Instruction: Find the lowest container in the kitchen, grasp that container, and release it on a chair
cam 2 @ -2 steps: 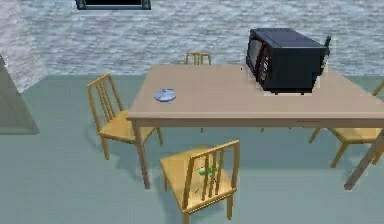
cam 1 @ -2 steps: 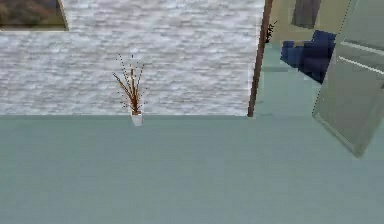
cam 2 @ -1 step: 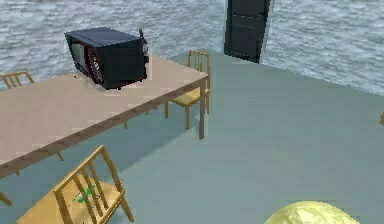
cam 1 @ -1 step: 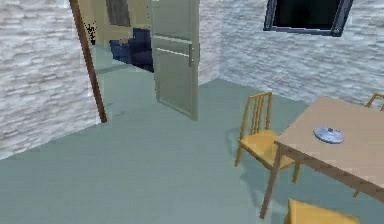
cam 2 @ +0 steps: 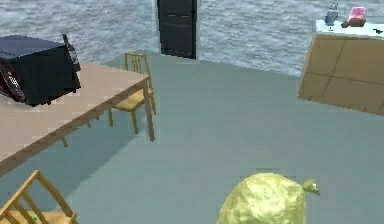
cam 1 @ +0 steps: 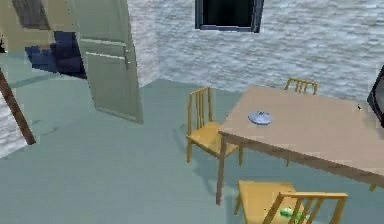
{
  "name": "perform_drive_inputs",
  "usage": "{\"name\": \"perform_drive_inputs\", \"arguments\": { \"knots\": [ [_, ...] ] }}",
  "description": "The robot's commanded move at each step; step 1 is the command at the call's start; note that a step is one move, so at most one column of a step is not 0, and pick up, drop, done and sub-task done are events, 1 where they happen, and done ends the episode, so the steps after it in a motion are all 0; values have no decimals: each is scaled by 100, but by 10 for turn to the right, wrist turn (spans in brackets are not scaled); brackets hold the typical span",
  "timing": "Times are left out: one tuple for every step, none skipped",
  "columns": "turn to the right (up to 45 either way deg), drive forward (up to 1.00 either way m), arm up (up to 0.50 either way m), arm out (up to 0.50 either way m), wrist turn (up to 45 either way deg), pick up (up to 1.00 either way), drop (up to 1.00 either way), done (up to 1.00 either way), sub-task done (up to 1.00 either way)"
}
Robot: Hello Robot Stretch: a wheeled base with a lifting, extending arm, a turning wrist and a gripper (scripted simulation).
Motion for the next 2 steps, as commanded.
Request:
{"name": "perform_drive_inputs", "arguments": {
  "knots": [
    [0, 65, 0, 0, 0, 0, 0, 0, 0],
    [-450, 0, 0, 0, 0, 0, 0, 0, 0]
  ]
}}
